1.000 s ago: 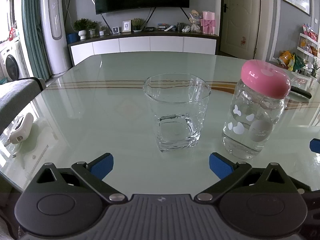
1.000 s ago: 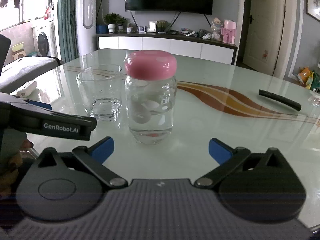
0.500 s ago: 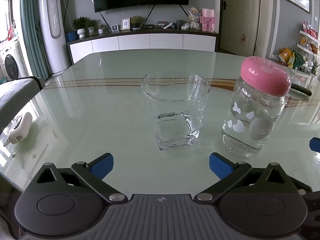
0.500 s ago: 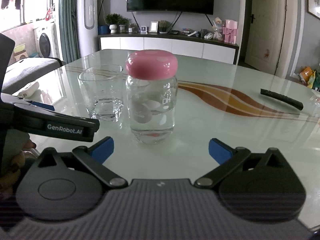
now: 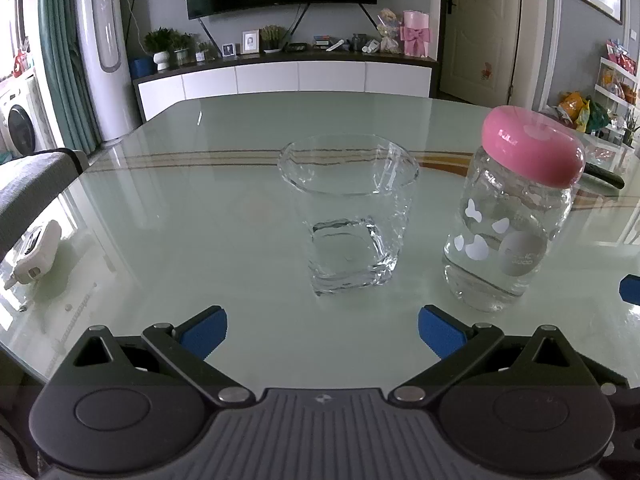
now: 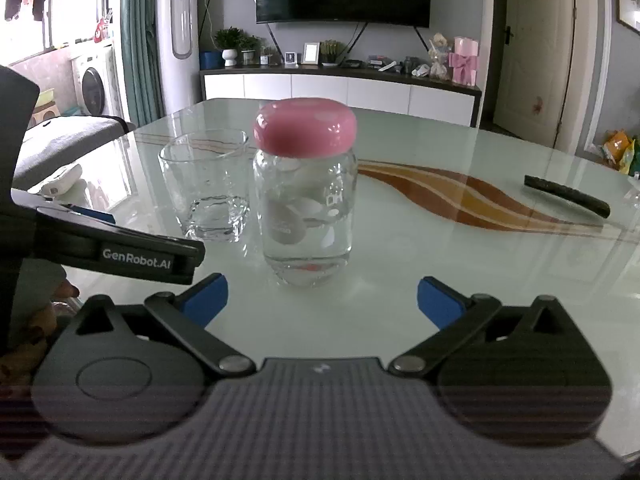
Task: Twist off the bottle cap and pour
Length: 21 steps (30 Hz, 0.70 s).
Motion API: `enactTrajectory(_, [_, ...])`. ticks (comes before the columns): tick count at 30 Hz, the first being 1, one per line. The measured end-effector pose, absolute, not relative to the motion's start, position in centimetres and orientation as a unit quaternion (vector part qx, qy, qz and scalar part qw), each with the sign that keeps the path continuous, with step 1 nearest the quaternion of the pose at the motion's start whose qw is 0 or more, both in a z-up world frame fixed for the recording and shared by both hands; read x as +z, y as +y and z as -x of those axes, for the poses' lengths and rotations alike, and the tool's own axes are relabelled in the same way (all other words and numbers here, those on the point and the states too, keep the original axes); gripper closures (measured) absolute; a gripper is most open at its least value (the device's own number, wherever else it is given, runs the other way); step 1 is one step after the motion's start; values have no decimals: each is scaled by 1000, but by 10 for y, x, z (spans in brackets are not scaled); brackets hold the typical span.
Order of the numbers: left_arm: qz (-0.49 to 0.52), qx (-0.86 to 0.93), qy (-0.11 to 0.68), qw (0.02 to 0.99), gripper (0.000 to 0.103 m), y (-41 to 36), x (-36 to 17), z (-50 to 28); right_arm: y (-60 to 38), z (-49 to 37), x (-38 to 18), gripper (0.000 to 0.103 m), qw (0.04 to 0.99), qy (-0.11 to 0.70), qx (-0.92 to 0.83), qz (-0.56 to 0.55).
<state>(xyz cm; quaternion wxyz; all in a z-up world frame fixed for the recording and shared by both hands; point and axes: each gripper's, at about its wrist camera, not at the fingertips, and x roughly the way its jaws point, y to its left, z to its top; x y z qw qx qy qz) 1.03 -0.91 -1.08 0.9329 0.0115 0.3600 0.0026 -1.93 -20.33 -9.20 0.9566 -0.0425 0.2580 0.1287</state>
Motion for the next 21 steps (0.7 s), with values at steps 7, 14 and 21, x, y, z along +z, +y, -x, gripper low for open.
enactTrajectory(7, [-10, -3, 364, 931, 0, -11, -12, -12, -203, 19, -93, 0, 956, 260, 132, 42])
enactTrajectory(14, [7, -37, 365, 930, 0, -8, -15, -13, -215, 19, -87, 0, 955, 258, 145, 17])
enactTrajectory(21, [12, -101, 347, 932, 0, -10, -18, -12, -219, 19, -67, 0, 954, 246, 154, 71])
